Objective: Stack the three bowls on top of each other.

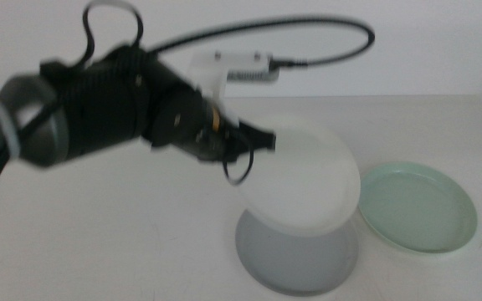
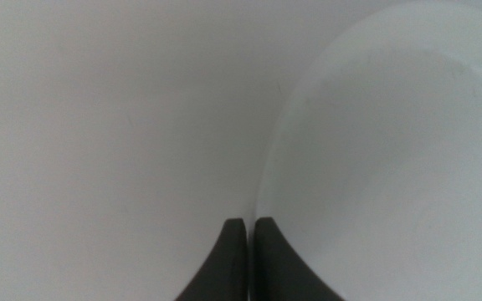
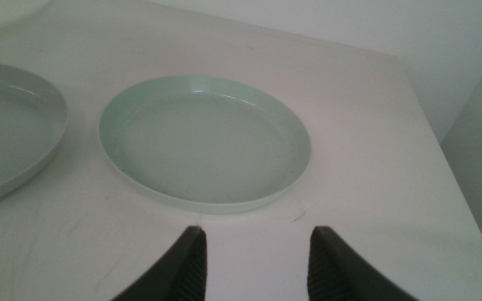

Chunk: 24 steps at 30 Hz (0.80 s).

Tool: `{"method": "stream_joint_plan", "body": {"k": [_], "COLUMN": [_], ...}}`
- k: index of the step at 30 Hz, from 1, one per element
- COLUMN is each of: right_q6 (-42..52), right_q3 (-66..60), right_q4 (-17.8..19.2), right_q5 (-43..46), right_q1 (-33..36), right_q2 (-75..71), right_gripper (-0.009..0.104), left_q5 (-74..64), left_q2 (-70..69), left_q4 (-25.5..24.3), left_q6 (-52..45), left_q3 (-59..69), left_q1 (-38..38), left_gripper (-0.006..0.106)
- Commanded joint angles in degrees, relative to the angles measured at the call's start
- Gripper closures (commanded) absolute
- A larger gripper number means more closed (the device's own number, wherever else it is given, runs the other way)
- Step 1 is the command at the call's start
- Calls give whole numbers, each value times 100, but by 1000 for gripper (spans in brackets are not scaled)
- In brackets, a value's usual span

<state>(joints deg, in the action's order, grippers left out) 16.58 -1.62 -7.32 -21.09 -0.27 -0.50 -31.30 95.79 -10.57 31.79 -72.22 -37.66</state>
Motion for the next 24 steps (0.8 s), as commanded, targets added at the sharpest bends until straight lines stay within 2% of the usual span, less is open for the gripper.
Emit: {"method": "stream_joint_plan", "body": {"k": [1, 9, 18, 24], "right_q6": [66, 66, 66, 66], "right_q3": [35, 35, 35, 35], "right_q4": [62, 62, 62, 62], "right_q5": [410, 410, 410, 410], "right_q1": [-30, -30, -30, -30], "right_q2": [-159, -159, -159, -159], "right_gripper": [62, 62, 62, 62], "left_q5": [662, 1568, 1740, 1664], "left_q2": [-389, -225, 138, 273], "left_q4": [-4, 280, 561, 709], "left_q6": [246, 332, 345, 345], "left_q3": [264, 1121, 1176, 1181], "left_q1": [-96, -133, -133, -133], "left_gripper": [100, 100, 100, 94]}}
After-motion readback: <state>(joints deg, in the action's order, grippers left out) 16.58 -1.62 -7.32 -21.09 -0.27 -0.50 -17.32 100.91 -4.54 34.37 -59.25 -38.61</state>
